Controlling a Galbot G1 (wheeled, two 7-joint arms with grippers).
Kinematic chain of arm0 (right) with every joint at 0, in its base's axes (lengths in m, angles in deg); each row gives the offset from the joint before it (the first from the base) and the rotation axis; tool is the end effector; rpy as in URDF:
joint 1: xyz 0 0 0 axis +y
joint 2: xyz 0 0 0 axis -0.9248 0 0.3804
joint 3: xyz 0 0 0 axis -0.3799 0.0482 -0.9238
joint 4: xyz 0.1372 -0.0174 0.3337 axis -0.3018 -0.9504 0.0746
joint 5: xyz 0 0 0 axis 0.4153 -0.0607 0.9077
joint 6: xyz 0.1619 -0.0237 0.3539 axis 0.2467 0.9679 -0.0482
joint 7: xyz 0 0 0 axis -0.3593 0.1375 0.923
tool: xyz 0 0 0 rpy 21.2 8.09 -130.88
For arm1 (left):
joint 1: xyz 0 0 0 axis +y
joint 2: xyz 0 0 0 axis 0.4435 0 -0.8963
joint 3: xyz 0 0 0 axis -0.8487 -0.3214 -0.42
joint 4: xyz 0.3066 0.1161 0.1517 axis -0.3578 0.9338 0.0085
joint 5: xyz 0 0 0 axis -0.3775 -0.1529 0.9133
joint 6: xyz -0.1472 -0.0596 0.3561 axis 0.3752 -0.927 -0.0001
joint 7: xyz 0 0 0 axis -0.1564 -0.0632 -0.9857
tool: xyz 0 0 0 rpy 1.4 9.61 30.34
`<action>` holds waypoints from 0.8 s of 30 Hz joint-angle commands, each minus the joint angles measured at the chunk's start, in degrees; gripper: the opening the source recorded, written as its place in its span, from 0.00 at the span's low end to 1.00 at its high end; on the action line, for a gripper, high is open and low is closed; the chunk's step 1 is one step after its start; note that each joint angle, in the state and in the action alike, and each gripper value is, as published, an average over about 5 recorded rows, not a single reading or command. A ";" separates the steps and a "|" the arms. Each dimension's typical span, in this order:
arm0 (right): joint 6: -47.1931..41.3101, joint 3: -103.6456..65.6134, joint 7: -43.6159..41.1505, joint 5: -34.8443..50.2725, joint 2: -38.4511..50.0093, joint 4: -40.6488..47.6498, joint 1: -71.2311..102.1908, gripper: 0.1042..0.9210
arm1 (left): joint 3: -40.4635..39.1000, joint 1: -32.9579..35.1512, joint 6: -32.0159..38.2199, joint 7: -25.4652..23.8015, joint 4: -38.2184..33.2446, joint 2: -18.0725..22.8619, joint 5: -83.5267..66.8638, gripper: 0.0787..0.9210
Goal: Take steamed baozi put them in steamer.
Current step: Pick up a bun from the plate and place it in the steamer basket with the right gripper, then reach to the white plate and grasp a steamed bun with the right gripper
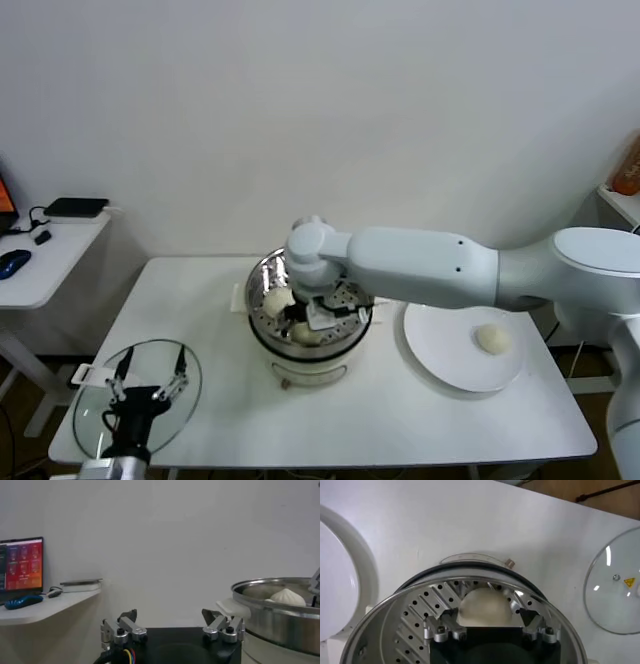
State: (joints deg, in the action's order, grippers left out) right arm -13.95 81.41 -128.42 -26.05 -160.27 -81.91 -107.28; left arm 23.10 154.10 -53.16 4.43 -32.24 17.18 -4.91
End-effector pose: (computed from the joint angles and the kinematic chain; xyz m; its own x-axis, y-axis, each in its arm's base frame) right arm 0.4871 0.2493 -0.1064 -0.1637 -0.0993 0.9815 0.1945 -0.9786 -0.0665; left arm 0.1603 0.0821 -0.3212 -0.9922 -0.1161 0.0445 -0.1114 0.9890 0.0972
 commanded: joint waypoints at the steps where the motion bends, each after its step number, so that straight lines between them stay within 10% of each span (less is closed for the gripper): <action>1: 0.64 -0.70 -0.20 0.42 -0.17 0.37 0.01 0.88 | -0.12 -0.19 -0.15 0.03 0.04 0.04 0.16 0.88; 12: -2.47 0.81 -2.31 17.58 5.71 1.23 -11.85 0.88 | -0.36 -0.57 -0.37 0.00 0.02 -0.01 0.36 0.88; 24: -24.78 18.65 2.86 46.70 19.36 9.87 -26.73 0.88 | -1.29 -0.99 -0.41 -0.25 -0.80 -0.16 0.64 0.88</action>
State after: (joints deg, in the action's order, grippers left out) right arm -23.46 87.92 -128.90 -2.32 -151.26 -78.13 -122.84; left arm 22.09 153.16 -53.57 4.29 -32.57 17.11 -4.32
